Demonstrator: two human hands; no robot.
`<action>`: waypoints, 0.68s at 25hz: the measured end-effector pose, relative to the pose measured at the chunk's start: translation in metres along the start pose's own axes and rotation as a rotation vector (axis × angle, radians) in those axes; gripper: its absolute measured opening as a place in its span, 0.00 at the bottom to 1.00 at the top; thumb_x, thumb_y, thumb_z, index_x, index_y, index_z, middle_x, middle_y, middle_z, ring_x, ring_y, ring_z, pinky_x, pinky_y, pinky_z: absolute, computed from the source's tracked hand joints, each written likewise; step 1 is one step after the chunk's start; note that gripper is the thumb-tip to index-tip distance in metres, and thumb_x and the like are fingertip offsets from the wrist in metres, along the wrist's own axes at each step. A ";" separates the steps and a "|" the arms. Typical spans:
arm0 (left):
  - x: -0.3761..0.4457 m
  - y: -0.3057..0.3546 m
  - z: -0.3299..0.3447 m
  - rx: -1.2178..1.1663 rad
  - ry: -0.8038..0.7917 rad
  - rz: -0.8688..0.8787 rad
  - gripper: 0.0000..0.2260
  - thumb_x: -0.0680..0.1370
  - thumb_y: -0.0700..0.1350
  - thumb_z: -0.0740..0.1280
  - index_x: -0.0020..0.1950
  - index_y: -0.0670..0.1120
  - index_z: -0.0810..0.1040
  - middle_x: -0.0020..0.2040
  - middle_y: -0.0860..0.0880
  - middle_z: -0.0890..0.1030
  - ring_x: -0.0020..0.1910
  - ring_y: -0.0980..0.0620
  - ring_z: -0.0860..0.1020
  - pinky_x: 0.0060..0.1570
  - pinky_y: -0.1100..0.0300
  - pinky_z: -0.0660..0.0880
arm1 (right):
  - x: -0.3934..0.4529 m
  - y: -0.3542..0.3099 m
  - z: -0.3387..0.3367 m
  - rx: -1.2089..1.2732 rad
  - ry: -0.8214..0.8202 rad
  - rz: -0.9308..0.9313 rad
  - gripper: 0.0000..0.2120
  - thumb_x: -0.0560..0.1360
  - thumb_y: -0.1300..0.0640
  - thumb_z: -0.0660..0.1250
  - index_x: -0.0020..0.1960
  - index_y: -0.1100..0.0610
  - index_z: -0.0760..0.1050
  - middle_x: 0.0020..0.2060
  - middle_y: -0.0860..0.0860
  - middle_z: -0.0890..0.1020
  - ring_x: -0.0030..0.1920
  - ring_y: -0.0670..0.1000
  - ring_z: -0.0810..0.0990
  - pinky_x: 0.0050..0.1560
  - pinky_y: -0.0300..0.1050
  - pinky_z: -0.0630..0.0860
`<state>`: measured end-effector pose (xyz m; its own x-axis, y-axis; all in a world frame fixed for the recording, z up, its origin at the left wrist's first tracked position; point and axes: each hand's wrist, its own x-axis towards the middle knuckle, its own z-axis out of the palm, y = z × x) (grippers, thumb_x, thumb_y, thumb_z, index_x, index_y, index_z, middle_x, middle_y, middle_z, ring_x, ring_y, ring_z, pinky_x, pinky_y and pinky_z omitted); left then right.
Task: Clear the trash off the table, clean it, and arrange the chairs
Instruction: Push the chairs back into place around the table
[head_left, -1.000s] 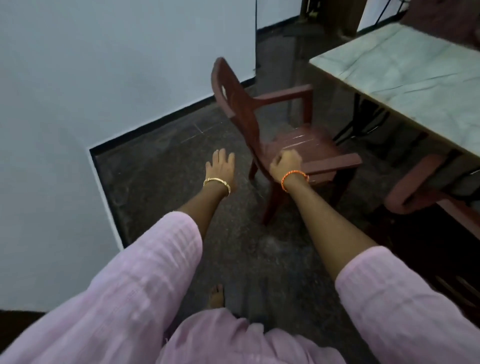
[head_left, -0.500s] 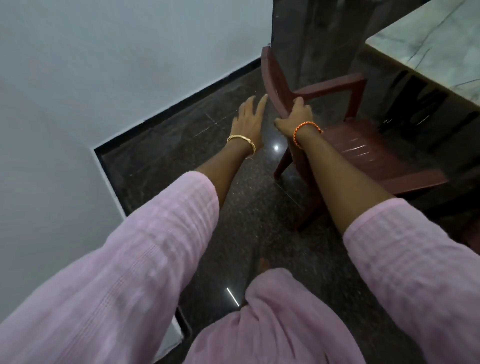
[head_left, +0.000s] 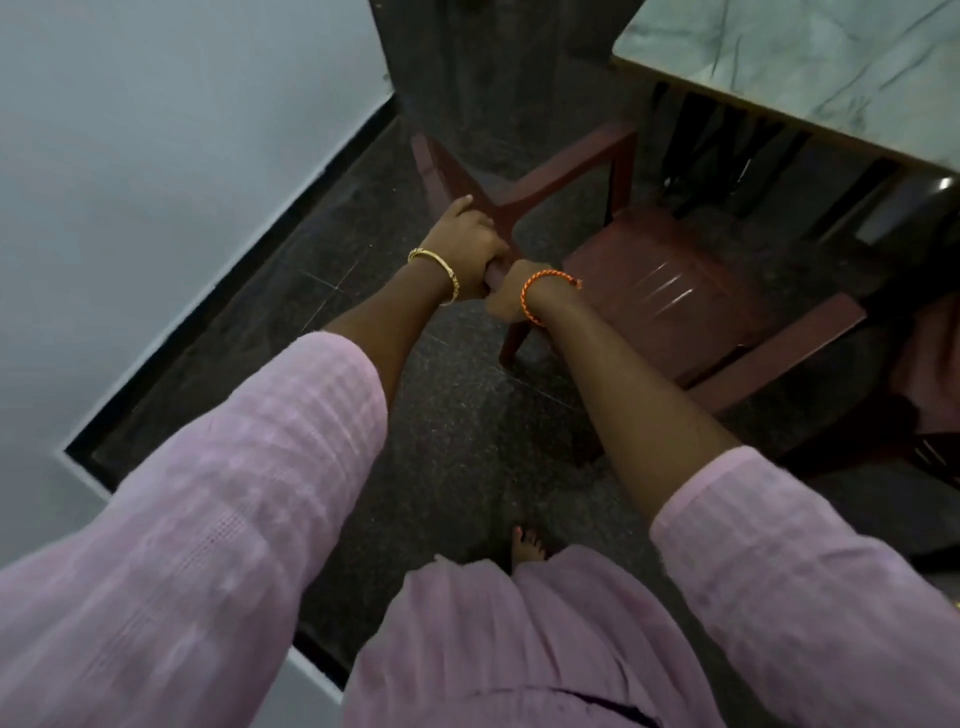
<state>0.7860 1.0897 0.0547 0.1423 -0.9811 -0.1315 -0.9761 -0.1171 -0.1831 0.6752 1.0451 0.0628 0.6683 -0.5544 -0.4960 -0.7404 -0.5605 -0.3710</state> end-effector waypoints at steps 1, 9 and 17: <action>0.004 -0.003 -0.001 0.027 0.009 0.048 0.14 0.70 0.48 0.67 0.55 0.51 0.80 0.54 0.48 0.82 0.62 0.46 0.74 0.71 0.48 0.57 | 0.000 -0.001 -0.001 0.003 0.005 0.014 0.22 0.73 0.52 0.63 0.63 0.62 0.72 0.60 0.59 0.78 0.57 0.59 0.79 0.44 0.43 0.70; 0.015 -0.026 0.003 0.064 0.062 0.322 0.09 0.71 0.49 0.66 0.49 0.49 0.80 0.46 0.47 0.84 0.49 0.42 0.81 0.47 0.53 0.73 | -0.016 -0.004 0.012 0.137 0.153 0.224 0.20 0.73 0.50 0.63 0.60 0.61 0.74 0.54 0.60 0.80 0.45 0.59 0.77 0.42 0.44 0.72; 0.029 -0.057 0.003 0.023 0.049 0.470 0.10 0.69 0.49 0.67 0.49 0.49 0.80 0.47 0.45 0.83 0.50 0.40 0.80 0.40 0.53 0.74 | -0.037 -0.012 0.044 -0.161 0.526 0.488 0.10 0.76 0.59 0.62 0.55 0.60 0.76 0.51 0.60 0.81 0.52 0.63 0.80 0.48 0.51 0.73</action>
<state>0.8462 1.0682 0.0578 -0.3223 -0.9331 -0.1596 -0.9290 0.3442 -0.1362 0.6562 1.0987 0.0511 0.2412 -0.9633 -0.1176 -0.9699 -0.2350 -0.0643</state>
